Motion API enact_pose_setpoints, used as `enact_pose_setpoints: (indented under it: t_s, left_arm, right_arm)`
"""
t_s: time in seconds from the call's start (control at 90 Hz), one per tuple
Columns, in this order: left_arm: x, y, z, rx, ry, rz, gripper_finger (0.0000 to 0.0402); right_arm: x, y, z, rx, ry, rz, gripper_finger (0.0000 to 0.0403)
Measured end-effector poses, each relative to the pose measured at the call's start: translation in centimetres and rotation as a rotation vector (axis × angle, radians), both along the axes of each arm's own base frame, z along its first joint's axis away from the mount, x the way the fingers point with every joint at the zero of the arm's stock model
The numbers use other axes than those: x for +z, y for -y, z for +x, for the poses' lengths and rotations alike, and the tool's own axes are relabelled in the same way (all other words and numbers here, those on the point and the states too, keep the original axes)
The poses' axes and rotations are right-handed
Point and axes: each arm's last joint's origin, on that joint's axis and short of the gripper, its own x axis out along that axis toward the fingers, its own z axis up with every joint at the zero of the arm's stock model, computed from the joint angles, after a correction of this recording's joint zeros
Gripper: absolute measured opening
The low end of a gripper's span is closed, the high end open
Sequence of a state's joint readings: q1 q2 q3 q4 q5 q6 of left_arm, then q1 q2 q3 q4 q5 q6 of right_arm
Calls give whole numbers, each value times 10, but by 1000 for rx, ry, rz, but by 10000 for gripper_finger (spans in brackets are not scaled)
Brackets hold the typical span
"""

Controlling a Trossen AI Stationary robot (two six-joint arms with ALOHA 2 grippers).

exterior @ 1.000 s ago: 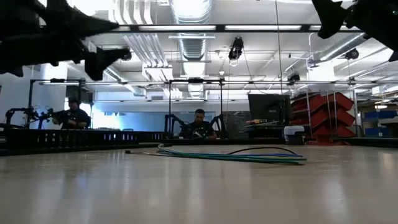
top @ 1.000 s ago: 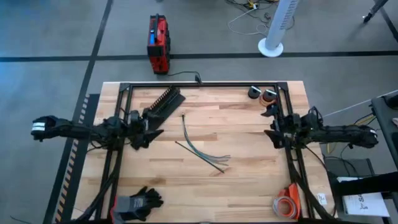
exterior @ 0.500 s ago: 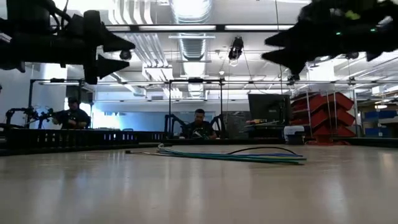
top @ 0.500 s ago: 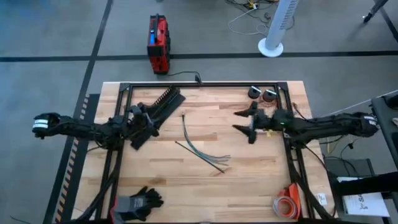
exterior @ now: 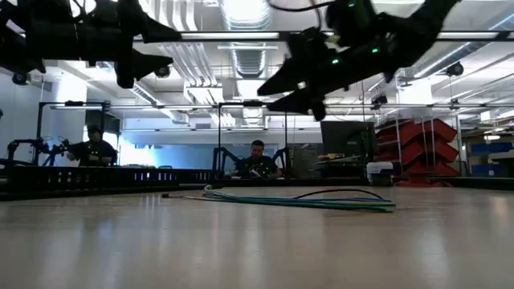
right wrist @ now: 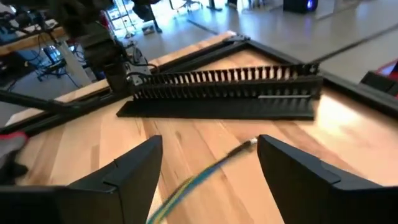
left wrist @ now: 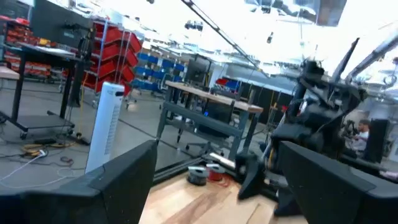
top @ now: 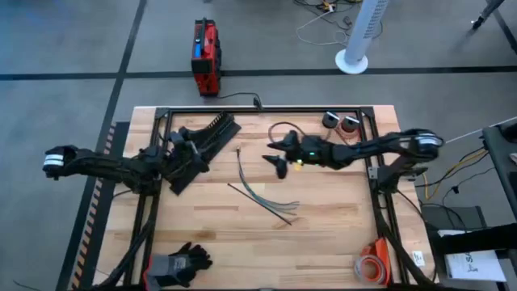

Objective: Ziptie cables
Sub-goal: Wrap the cable wires together using a black zip tie

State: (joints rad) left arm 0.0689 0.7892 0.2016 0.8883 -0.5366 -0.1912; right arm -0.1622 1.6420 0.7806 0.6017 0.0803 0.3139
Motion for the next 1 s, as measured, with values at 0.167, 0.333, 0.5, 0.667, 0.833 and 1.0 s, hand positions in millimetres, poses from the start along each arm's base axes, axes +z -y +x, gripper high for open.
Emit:
enact_pose_setpoints:
  t_s: [0.167,0.333,0.5,0.667,0.833,1.0]
  left_arm:
    - [3,-1,-7,59,4,16,323]
    - [7,-1,-12,86,9,47,323]
    - [8,-1,-14,111,9,55,323]
    - [8,-2,-15,146,5,50,323]
    - [8,-2,-14,166,-12,60,323]
    - [8,-2,-14,165,-12,61,323]
  right_arm:
    - [-17,6,34,-10,-21,30,226]
    - [-33,11,68,-14,-100,50,214]
    - [-42,17,96,-55,-269,45,210]
    - [-49,21,111,-116,-435,40,209]
    - [-59,24,126,-154,-431,96,204]
    - [-79,30,135,-226,-436,135,204]
